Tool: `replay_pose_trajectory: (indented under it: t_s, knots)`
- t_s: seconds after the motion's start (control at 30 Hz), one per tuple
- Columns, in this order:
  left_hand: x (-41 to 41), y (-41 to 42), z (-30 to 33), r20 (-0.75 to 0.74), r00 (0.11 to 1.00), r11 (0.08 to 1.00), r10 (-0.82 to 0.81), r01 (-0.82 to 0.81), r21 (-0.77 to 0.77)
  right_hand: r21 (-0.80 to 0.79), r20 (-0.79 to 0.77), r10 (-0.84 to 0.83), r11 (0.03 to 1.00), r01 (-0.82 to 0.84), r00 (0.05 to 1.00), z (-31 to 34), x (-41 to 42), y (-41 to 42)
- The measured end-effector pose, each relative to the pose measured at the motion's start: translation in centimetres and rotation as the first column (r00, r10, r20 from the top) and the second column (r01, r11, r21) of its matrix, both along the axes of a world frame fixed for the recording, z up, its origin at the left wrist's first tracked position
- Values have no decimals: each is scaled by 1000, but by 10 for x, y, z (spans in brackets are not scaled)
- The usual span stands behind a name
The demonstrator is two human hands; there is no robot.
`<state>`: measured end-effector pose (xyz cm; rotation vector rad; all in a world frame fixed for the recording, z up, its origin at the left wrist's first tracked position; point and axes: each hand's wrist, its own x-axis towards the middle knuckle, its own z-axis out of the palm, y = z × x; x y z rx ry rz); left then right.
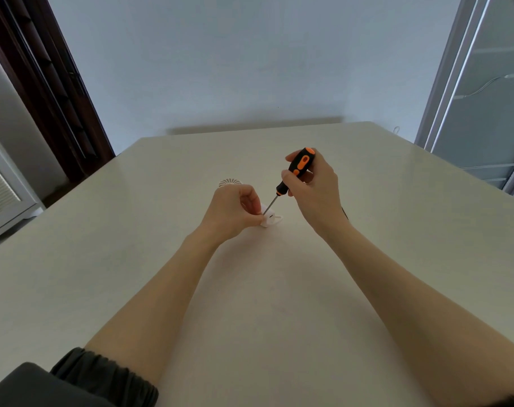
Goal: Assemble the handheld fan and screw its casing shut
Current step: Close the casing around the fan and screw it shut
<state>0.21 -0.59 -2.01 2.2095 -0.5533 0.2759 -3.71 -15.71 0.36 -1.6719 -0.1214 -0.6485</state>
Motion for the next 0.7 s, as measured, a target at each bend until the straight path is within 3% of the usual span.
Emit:
replay_pose_trajectory:
  t_s: [0.7]
  knots:
    - [1,2,-2,8,1000,1000,9,-9,0,-112,-13,40,993,-41,999,-1,4,-1]
